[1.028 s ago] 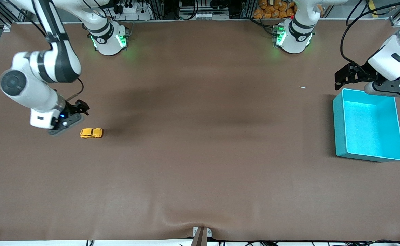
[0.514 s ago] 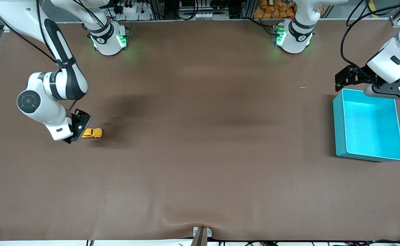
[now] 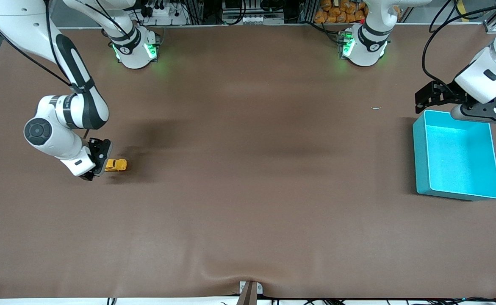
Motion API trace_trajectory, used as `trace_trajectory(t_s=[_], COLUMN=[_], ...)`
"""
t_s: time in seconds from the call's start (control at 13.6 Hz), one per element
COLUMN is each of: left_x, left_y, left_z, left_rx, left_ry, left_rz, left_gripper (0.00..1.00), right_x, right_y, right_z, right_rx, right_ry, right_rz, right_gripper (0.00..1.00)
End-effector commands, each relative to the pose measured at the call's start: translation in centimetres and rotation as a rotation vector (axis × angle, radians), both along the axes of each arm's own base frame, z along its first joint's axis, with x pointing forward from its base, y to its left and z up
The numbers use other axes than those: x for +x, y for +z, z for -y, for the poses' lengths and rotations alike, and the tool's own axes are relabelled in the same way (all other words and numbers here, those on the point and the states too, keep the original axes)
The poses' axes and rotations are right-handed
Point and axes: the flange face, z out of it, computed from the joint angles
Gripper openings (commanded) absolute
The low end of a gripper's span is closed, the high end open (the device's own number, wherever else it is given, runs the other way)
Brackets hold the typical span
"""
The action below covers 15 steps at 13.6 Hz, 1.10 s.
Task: Wind and store yellow beetle car
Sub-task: 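Close the right gripper around the yellow car's body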
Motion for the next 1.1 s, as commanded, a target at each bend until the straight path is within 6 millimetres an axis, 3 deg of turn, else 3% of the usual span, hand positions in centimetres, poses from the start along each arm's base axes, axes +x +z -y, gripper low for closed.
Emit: trace_trajectory(t_s=[0.0,0.51,1.03], left_x=[0.3,0.3,0.3], left_y=[0.4,0.5,0.5], left_z=[-0.1,-0.2,-0.2], left_rx=[0.015,0.017,0.017], left_ry=[0.006,0.008,0.008], left_rz=[0.005,0.005,0.005], left_gripper=[1.0,1.0,1.0], right_x=[-0.1,-0.8,-0.8], right_y=[-0.4,-2.8,-3.0], right_z=[0.0,-1.3,-1.7], right_rx=[-0.002,0.0,0.001], right_ry=[0.058,0.086,0.099], right_rz=[0.012,-0.004,-0.01], right_gripper=[0.97,0.85,0.56])
